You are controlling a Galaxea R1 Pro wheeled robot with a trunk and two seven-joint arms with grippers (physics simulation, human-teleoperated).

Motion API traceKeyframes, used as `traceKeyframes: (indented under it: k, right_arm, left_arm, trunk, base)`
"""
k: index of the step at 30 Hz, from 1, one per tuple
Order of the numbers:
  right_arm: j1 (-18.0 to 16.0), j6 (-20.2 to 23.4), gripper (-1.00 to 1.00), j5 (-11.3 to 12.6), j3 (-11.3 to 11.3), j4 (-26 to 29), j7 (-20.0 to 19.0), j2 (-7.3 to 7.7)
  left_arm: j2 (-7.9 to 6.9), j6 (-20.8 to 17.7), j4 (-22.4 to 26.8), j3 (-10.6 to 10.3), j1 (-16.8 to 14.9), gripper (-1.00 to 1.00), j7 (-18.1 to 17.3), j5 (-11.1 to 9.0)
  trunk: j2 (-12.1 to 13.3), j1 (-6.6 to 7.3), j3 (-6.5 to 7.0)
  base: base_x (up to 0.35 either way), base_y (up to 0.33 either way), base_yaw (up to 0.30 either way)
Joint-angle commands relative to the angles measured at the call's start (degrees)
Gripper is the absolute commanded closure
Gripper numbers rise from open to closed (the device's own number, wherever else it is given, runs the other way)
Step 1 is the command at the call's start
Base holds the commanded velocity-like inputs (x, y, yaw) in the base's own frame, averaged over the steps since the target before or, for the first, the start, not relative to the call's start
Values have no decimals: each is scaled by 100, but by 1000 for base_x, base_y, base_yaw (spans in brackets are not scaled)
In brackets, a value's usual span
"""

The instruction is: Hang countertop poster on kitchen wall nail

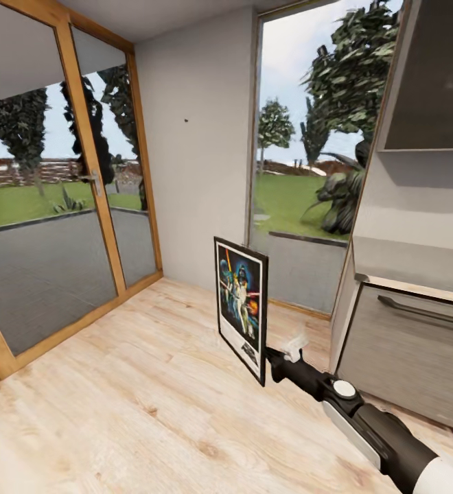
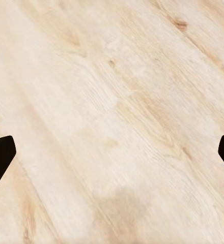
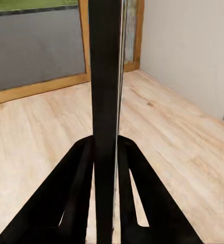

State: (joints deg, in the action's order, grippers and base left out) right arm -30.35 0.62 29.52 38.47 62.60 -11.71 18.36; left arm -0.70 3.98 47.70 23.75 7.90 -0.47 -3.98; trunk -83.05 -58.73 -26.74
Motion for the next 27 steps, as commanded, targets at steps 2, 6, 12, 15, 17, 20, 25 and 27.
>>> traceKeyframes:
  k: [2, 6, 12, 15, 17, 20, 25, 27]
  right_arm:
    - [160, -169, 100, 75, 11, -16, -670, 116]
    - [284, -300, 100, 73, 8, -27, -1337, 315]
    - [307, -323, 100, 72, 4, -36, -1449, 372]
    - [309, -306, 100, 71, -10, -37, -1460, 382]
    - [309, -298, 100, 71, -46, -37, -1462, 384]
    - [310, -284, 100, 71, -135, -42, -1473, 386]
    - [310, -258, 100, 71, -194, -45, -1482, 391]
    - [310, -252, 100, 73, -201, -45, -1483, 392]
  left_arm:
    - [-1, 13, 8, -16, 1, -100, -6, -36]
    - [-1, 14, 9, -50, 1, -100, -11, -30]
    - [-1, 15, -39, -354, 1, -100, -68, 19]
    - [-1, 20, -47, -407, 1, -100, -68, 50]
    - [-1, 21, -48, -416, 1, -100, -68, 55]
    - [-1, 23, -49, -425, 1, -100, -68, 61]
    - [-1, 23, -50, -424, 1, -100, -67, 64]
    - [-1, 23, -53, -424, 1, -100, -67, 64]
  trunk:
    - [-3, 0, -5]
    - [-3, 0, -5]
    - [-3, 0, -5]
    - [-3, 0, -5]
    - [-3, 0, -5]
    - [-3, 0, -5]
    - [-3, 0, -5]
    - [-3, 0, -5]
  base:
    - [0, 0, 0]
    - [0, 0, 0]
    - [0, 0, 0]
    - [0, 0, 0]
    - [0, 0, 0]
    - [0, 0, 0]
    - [0, 0, 0]
    - [0, 0, 0]
